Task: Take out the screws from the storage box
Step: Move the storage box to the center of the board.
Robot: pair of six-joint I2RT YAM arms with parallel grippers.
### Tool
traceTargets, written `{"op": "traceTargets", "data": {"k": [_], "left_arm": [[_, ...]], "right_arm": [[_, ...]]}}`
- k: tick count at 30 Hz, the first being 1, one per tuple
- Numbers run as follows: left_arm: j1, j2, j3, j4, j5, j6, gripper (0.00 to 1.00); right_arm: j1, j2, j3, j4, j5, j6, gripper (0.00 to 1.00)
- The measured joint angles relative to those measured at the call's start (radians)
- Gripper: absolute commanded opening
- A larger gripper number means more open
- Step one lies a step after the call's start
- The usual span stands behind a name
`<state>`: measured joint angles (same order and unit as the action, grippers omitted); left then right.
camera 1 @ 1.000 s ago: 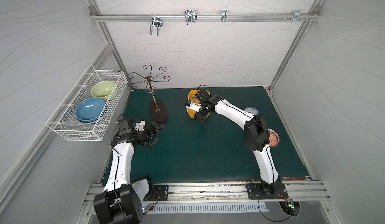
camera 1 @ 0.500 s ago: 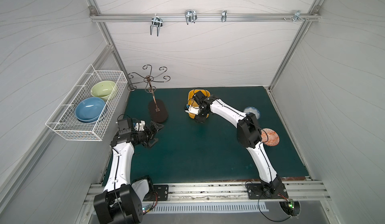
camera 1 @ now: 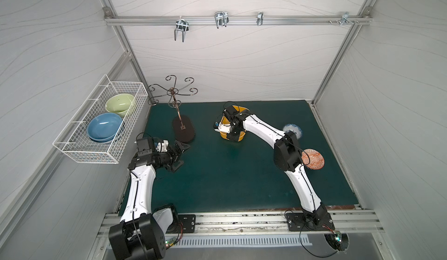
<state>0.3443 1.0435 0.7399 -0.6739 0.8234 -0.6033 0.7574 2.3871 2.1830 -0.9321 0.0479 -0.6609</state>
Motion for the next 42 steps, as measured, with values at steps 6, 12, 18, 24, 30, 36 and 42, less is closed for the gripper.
{"op": "traceTargets", "data": {"k": [6, 12, 18, 24, 30, 36, 42], "left_arm": [[0.000, 0.009, 0.000, 0.000, 0.000, 0.000, 0.99], [0.008, 0.014, 0.000, 0.000, 0.000, 0.000, 0.99], [0.015, 0.014, 0.000, 0.000, 0.000, 0.000, 0.99], [0.018, 0.014, 0.000, 0.000, 0.000, 0.000, 0.99], [0.023, 0.014, 0.000, 0.000, 0.002, 0.000, 0.99], [0.023, 0.014, 0.000, 0.001, 0.002, 0.000, 0.99], [0.023, 0.014, 0.000, 0.001, 0.004, 0.000, 0.99]], "right_arm": [[0.006, -0.038, -0.061, -0.001, -0.013, -0.013, 0.00], [0.054, -0.137, -0.213, -0.008, -0.042, -0.010, 0.00], [0.143, -0.248, -0.342, -0.064, -0.083, 0.035, 0.00], [0.255, -0.460, -0.512, -0.074, -0.135, 0.116, 0.00], [0.407, -0.677, -0.798, -0.004, -0.129, 0.188, 0.00], [0.441, -0.715, -0.932, 0.096, -0.126, 0.230, 0.00], [0.499, -0.727, -0.999, 0.159, -0.079, 0.272, 0.00]]}}
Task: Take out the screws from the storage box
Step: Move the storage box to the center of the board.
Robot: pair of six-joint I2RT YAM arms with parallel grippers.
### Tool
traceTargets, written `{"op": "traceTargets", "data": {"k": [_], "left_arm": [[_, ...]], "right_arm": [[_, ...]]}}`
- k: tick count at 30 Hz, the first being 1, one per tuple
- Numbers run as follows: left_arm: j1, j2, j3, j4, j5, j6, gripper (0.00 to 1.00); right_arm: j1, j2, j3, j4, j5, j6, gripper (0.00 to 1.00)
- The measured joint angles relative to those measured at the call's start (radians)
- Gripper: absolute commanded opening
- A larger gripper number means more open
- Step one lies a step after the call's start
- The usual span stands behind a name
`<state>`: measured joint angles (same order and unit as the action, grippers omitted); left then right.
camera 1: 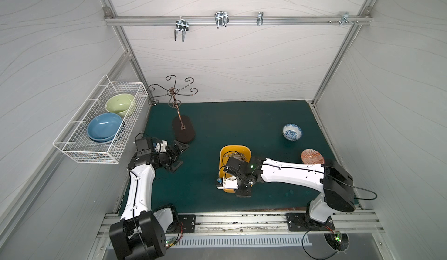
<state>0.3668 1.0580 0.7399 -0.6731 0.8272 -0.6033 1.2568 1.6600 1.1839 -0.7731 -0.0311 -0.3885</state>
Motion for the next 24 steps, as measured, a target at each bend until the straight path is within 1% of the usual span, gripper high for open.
{"op": "traceTargets", "data": {"k": [12, 17, 20, 24], "left_arm": [[0.000, 0.012, 0.000, 0.000, 0.000, 0.000, 0.99], [0.000, 0.013, 0.000, 0.000, 0.000, -0.001, 0.99], [0.000, 0.016, 0.000, 0.000, 0.000, -0.001, 0.99], [0.000, 0.021, 0.000, 0.000, 0.000, -0.001, 0.99]], "right_arm": [[0.048, 0.020, -0.026, 0.040, 0.061, 0.045, 0.00], [0.053, 0.020, -0.026, 0.045, 0.066, 0.060, 0.15], [0.056, 0.020, -0.031, 0.048, 0.064, 0.065, 0.34], [0.058, 0.020, -0.037, 0.050, 0.055, 0.077, 0.50]]}}
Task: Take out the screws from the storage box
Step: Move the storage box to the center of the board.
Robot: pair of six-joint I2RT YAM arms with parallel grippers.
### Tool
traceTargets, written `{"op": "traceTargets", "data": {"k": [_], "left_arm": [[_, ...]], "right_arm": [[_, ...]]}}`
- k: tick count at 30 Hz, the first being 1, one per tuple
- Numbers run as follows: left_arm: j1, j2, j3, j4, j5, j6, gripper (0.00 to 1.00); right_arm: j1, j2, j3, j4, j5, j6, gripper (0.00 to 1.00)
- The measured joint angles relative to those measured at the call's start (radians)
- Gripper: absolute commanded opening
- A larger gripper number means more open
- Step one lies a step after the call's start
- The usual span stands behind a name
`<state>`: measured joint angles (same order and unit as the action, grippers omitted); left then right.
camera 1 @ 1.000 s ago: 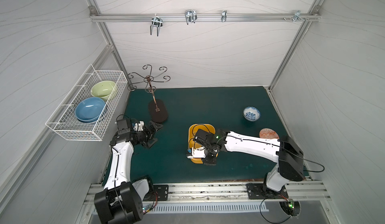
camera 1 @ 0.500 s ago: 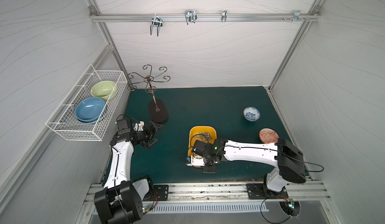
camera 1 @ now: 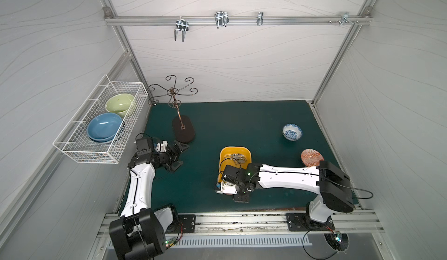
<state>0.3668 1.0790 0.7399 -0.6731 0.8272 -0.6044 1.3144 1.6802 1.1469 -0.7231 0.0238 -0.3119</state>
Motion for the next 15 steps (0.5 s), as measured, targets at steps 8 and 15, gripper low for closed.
{"op": "traceTargets", "data": {"k": [8, 15], "left_arm": [[0.000, 0.002, 0.000, 0.000, -0.007, -0.001, 0.99], [-0.148, -0.076, 0.055, -0.038, -0.171, -0.048, 0.99]], "right_arm": [[-0.015, -0.084, -0.009, 0.026, -0.064, 0.012, 0.62], [-0.047, -0.312, 0.082, 0.166, -0.010, 0.184, 0.72]]}}
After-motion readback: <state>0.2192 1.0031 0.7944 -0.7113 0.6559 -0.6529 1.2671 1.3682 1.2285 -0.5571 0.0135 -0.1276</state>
